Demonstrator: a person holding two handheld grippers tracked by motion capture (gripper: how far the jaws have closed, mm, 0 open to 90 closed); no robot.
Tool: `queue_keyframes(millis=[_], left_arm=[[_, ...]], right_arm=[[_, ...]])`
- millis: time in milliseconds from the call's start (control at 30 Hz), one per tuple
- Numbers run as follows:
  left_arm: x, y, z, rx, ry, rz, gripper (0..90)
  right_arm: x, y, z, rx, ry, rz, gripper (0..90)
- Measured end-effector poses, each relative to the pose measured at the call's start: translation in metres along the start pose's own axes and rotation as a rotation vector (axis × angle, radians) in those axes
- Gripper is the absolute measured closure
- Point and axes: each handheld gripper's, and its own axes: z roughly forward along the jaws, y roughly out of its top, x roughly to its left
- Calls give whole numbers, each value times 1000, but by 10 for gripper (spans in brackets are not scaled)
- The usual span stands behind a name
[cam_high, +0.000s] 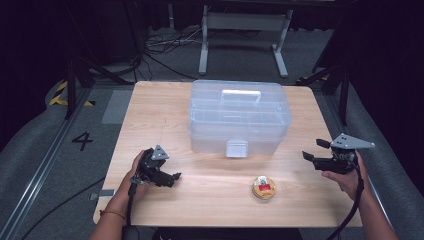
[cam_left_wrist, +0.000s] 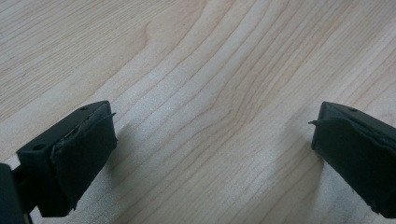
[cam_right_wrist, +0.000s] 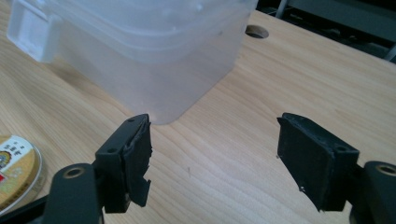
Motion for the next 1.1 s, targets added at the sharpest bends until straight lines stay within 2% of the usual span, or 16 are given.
queue_keyframes(millis=[100, 200, 233, 367, 433, 500, 533, 700, 900, 967, 1100], left_arm=[[0, 0, 0, 0, 0, 0, 2], [0, 0, 0, 0, 0, 0, 3], [0, 0, 0, 0, 0, 0, 3], [0, 0, 0, 0, 0, 0, 3], [0, 0, 0, 0, 0, 0, 3], [0, 0, 0, -3, 4, 2, 3], [0, 0, 0, -2, 4, 1, 3], [0, 0, 0, 1, 1, 0, 1], [0, 0, 0, 0, 1, -1, 2], [0, 0, 0, 0, 1, 0, 2], [0, 0, 0, 0, 1, -1, 2]], right_arm=[[4, 12, -5, -16, -14, -31, 274], [5, 21, -10, -33, -10, -41, 274], [5, 32, -15, -55, -15, -50, 274], [7, 52, -22, -85, -14, -66, 274], [8, 58, -21, -80, -12, -76, 274], [10, 70, -19, -73, -25, -102, 280], [11, 77, -18, -78, -17, -100, 285], [20, 113, -8, -114, -20, -128, 338], [36, 148, 17, -91, 25, -152, 340], [38, 152, 21, -93, 31, -153, 342], [46, 170, 44, -29, 42, -173, 342]])
